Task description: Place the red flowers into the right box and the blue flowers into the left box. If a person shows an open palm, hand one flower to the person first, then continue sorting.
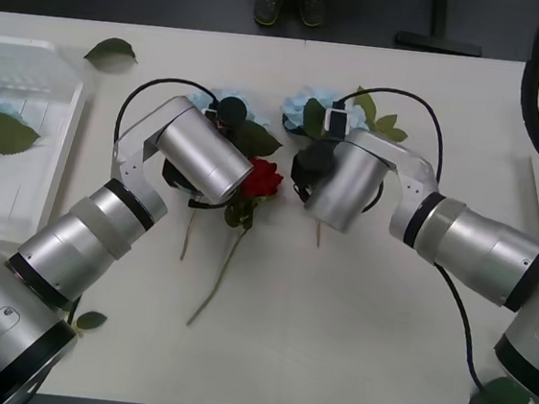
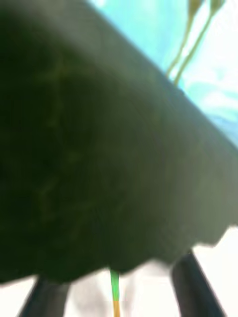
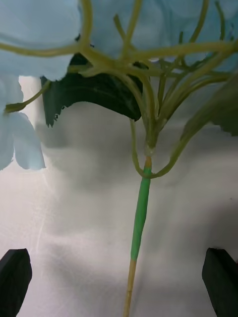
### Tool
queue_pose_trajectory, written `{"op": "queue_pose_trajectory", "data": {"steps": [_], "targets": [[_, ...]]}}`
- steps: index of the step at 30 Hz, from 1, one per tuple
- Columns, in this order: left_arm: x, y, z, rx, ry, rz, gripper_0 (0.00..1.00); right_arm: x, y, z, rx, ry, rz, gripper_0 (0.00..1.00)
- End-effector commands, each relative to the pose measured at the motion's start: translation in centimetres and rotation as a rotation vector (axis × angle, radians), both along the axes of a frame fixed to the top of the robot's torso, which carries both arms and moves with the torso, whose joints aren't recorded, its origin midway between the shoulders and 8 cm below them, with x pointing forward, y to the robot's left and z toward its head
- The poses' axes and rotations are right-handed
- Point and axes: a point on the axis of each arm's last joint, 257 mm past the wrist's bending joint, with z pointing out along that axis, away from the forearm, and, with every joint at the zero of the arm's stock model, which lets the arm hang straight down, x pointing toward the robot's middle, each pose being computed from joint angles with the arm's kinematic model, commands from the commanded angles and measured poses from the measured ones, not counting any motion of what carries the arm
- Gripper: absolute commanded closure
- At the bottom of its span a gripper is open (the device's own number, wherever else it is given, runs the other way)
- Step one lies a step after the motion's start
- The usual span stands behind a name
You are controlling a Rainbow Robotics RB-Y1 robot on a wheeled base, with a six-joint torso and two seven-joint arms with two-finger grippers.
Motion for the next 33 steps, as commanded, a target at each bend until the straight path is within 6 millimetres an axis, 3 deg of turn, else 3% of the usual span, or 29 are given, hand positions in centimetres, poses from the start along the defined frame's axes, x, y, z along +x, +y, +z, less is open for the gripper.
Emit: {"op": "queue_pose_trajectory", "data": {"steps": [1,4,11,18,19,20,22,23,27,33], "targets": [[1.4,-0.2,2.4,0.020,-0.034,-0.022,0.00,-0.6,0.7,-1.3,-0.017,0.012,0.025,1.00],[1.4,-0.1,2.4,0.026,-0.032,-0.027,0.00,-0.5,0.7,-1.3,-0.018,0.012,0.027,1.00],[1.5,-0.1,2.5,0.046,-0.033,-0.049,0.27,-0.6,0.6,-1.4,-0.022,0.015,0.025,1.00],[1.5,0.1,2.5,0.070,-0.028,-0.073,0.40,-1.0,0.3,-1.8,-0.021,0.040,0.007,1.00],[1.6,0.2,2.6,0.080,-0.030,-0.082,0.50,-1.0,0.2,-1.9,-0.022,0.041,0.004,1.00],[1.6,0.3,2.6,0.084,-0.032,-0.083,0.68,-1.1,0.1,-1.9,-0.023,0.043,0.002,1.00],[1.6,0.3,2.6,0.084,-0.032,-0.080,0.95,-1.2,-0.5,-2.0,-0.016,0.061,-0.015,1.00],[1.6,0.3,2.7,0.085,-0.032,-0.079,0.99,-1.2,-0.8,-1.8,-0.006,0.071,-0.022,1.00],[1.5,0.4,2.6,0.086,-0.029,-0.076,1.00,-1.1,-1.5,-0.1,0.031,0.091,-0.044,1.00],[1.6,0.5,2.6,0.095,-0.032,-0.082,1.00,-2.0,-3.2,5.9,0.044,0.158,-0.042,1.00]]}}
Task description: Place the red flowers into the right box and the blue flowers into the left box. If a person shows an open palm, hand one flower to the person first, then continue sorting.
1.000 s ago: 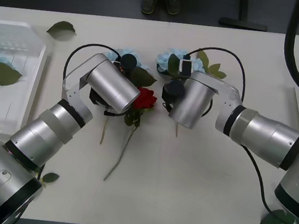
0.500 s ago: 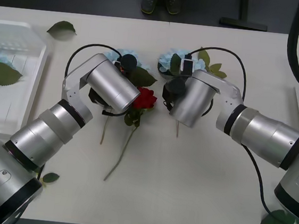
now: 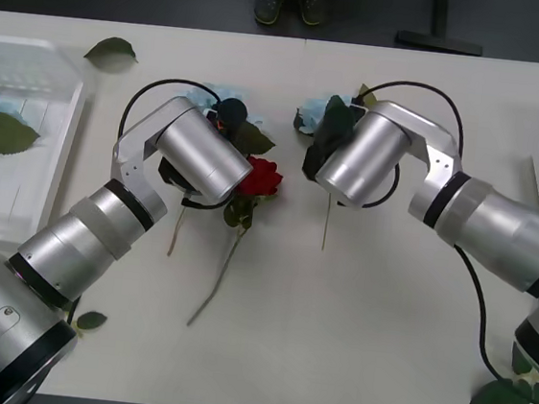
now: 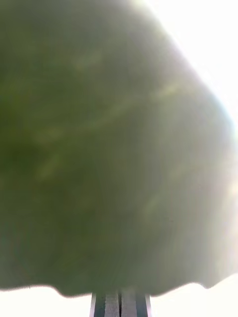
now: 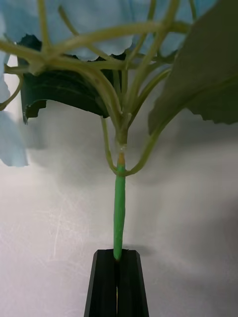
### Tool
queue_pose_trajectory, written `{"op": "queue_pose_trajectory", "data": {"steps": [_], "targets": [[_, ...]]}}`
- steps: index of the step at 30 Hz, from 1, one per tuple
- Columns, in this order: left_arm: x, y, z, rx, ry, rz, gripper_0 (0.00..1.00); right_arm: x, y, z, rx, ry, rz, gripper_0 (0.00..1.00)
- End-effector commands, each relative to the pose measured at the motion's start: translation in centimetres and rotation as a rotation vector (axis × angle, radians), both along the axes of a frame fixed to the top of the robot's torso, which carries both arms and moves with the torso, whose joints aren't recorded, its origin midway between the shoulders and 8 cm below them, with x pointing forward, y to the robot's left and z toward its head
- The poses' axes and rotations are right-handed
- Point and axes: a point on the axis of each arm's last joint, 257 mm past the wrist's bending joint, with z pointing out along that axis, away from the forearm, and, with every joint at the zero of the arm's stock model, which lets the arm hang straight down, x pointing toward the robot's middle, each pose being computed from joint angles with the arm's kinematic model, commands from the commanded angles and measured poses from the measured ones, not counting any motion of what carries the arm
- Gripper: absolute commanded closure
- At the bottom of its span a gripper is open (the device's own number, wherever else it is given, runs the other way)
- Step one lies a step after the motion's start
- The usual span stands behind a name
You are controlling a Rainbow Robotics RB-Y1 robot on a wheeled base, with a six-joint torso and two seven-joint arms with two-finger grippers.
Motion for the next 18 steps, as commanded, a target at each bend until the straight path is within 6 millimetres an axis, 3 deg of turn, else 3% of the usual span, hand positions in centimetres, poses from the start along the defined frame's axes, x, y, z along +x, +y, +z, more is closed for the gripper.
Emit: {"op": "queue_pose_trajectory", "data": {"steps": [1,7,9,14,18], "targets": [[1.6,-0.4,2.7,0.013,-0.045,-0.021,1.00,-0.5,-1.6,5.4,-0.014,0.026,0.064,1.00],[2.0,0.2,3.1,0.028,-0.060,-0.014,1.00,-2.0,-4.0,11.1,-0.012,0.076,0.094,1.00],[2.4,0.8,4.2,0.027,-0.083,0.002,1.00,-2.7,-4.8,13.2,-0.006,0.091,0.109,1.00],[2.3,3.9,8.4,0.001,-0.102,0.082,1.00,-4.4,-6.9,19.2,-0.005,0.081,0.178,1.00],[1.3,8.0,11.6,0.034,-0.119,0.146,1.00,-5.9,-8.4,23.9,-0.009,0.046,0.257,1.00]]}}
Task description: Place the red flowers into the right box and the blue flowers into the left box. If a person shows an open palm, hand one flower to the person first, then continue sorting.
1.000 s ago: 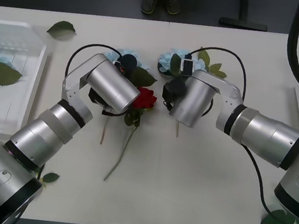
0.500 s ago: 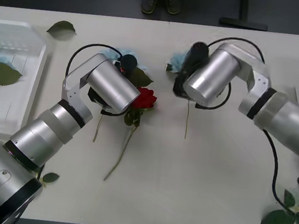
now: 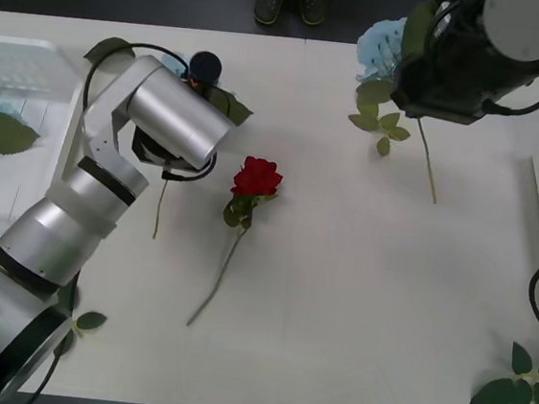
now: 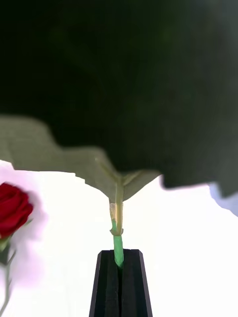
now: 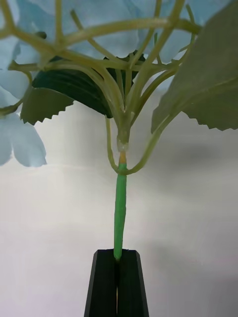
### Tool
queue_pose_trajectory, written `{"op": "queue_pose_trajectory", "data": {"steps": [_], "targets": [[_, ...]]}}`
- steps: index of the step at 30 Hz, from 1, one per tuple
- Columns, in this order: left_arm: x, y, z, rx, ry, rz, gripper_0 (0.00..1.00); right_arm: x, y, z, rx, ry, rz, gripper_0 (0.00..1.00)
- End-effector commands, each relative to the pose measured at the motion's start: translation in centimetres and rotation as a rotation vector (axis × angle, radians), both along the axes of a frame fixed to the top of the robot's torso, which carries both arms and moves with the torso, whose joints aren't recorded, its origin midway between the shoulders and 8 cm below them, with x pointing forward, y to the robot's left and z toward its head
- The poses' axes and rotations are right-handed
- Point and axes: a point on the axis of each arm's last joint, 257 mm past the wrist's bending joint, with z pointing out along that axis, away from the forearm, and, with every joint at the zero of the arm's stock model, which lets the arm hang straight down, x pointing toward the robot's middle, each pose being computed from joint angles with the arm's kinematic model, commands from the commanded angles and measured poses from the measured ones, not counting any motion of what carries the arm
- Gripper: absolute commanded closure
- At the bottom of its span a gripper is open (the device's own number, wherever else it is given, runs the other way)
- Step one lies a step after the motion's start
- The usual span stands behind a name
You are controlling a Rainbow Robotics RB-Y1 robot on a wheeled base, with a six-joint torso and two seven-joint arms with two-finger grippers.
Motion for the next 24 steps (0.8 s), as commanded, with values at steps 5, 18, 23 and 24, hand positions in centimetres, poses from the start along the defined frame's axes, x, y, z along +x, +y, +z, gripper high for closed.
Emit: {"op": "queue_pose_trajectory", "data": {"steps": [5,18,23,24], "targets": [[-1.0,10.4,10.0,0.142,-0.098,0.084,1.00,-2.5,-2.4,9.8,-0.041,-0.159,0.240,1.00],[-8.7,28.5,12.9,0.429,0.035,0.157,1.00,-6.6,-1.5,17.3,0.134,-0.586,0.536,1.00],[-9.1,32.3,12.0,0.439,0.055,0.221,1.00,-7.1,0.4,18.5,0.219,-0.787,0.580,1.00],[-9.1,32.8,11.7,0.439,0.062,0.228,1.00,-7.2,0.6,18.5,0.233,-0.803,0.576,1.00]]}}
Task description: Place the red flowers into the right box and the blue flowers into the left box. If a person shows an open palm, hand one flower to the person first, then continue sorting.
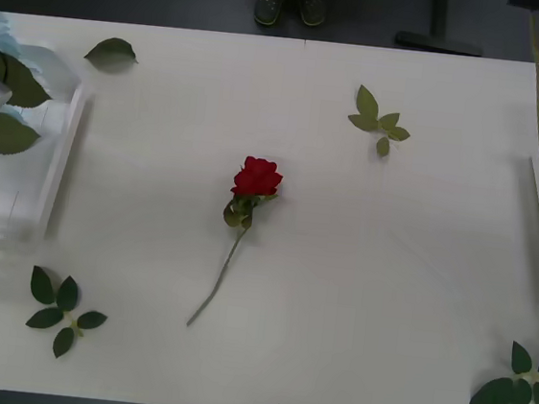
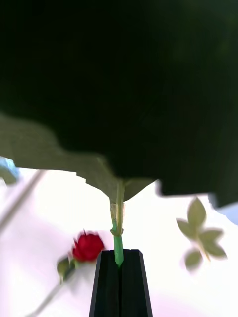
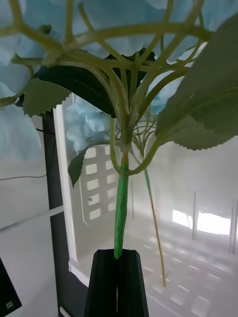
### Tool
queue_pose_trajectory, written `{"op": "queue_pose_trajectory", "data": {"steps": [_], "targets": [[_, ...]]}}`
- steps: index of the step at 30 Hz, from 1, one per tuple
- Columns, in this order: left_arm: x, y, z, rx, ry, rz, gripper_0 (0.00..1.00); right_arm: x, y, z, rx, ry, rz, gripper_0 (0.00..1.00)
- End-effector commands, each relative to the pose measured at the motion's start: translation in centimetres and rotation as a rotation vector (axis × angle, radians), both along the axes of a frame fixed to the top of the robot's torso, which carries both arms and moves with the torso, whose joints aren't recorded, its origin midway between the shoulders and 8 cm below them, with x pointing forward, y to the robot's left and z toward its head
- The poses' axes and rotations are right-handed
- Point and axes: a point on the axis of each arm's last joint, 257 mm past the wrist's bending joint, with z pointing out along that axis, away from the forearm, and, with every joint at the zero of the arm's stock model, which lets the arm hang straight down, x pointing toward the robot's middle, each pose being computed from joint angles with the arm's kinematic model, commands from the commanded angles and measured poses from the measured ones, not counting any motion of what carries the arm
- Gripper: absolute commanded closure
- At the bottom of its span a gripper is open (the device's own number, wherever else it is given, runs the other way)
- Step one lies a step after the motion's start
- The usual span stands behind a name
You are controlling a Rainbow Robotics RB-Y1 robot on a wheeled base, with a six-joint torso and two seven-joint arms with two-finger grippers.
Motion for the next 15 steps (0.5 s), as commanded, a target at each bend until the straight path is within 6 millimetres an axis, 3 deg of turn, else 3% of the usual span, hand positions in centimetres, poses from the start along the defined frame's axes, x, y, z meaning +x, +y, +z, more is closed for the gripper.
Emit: {"op": "queue_pose_trajectory", "data": {"steps": [1,4,8,15], "targets": [[0.6,3.3,0.6,-0.002,-0.037,0.066,1.00,-1.1,2.2,0.1,0.016,-0.120,0.055,1.00],[0.6,5.4,-0.4,0.006,-0.036,0.101,1.00,-1.6,3.3,-0.2,0.055,-0.145,0.072,1.00],[0.9,7.6,-2.3,-0.001,-0.042,0.127,1.00,-2.2,6.3,-0.2,0.101,-0.153,0.127,1.00],[1.4,8.9,-4.1,0.022,-0.074,0.169,1.00,-3.2,9.8,-1.2,0.172,-0.141,0.189,1.00]]}}
